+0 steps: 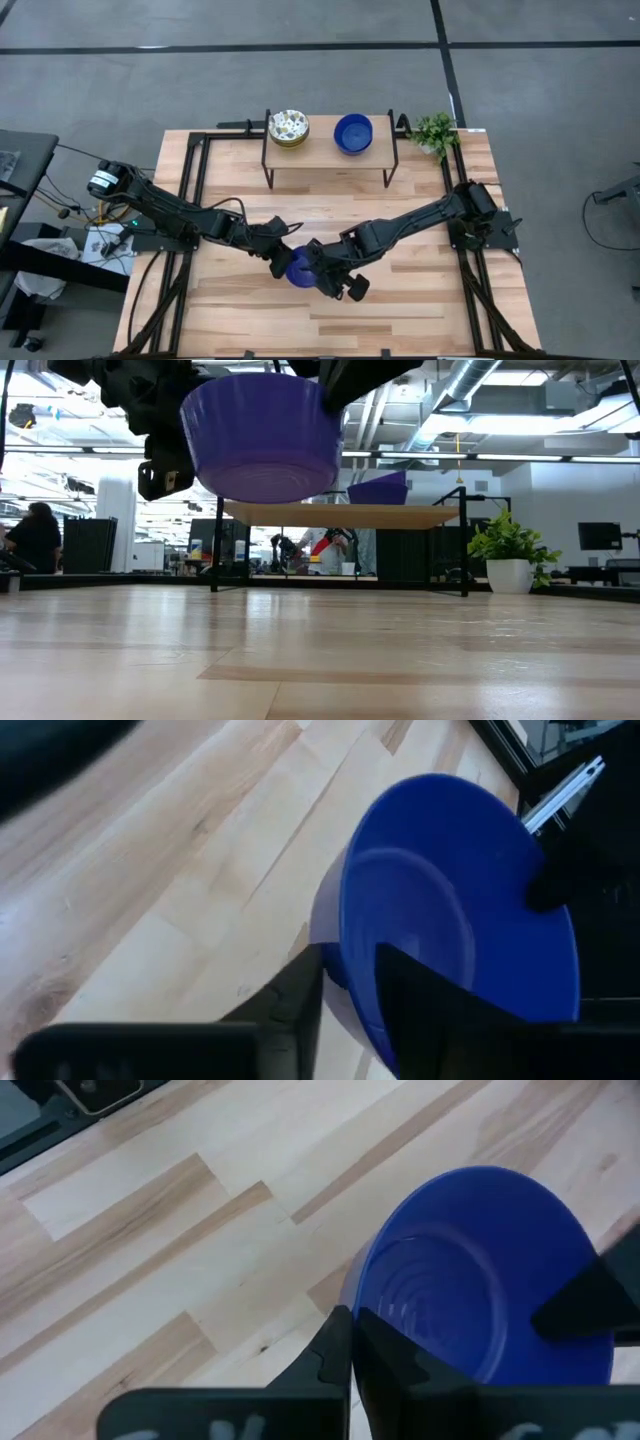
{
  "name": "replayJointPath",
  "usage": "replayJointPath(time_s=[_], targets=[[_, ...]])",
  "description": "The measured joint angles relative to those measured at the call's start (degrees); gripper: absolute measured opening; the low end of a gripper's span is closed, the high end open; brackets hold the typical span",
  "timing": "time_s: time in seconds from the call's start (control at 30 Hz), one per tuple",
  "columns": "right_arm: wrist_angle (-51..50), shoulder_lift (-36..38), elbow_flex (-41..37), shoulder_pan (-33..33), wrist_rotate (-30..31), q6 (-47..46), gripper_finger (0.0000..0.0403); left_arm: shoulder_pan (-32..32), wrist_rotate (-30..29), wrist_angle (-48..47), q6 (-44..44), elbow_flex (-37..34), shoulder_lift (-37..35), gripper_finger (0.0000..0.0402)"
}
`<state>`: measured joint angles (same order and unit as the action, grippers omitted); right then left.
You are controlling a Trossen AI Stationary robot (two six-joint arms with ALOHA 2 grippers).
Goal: Pick & Place Mini bowls
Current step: Stack the blue bowl on top of the blue bowl on the shelf
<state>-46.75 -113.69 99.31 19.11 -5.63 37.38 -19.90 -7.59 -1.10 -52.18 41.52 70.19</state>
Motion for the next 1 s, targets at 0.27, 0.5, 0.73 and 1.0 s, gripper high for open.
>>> replayJointPath(time_s=[0.27,0.5,0.73,1.0], targets=[[-3.2,0.0,0.3,-0.1,-1.6,-1.9,0.0000,0.0,-1.4,0.0,0.8,0.0,0.0,0.0168],[-6.3,0.0,0.3,0.0,-1.8,-4.3,0.0000,0.0,-1.6,-0.1,1.3,0.0,-0.5,0.0179],[-12.6,0.0,0.3,-0.1,-2.1,-5.9,0.0000,-1.4,-3.0,0.1,2.4,0.0,-3.4,0.0161],[-13.1,1.5,0.4,-0.9,-2.1,-7.5,0.0000,-8.3,-15.7,0.1,7.0,0.0,-7.7,0.0148]])
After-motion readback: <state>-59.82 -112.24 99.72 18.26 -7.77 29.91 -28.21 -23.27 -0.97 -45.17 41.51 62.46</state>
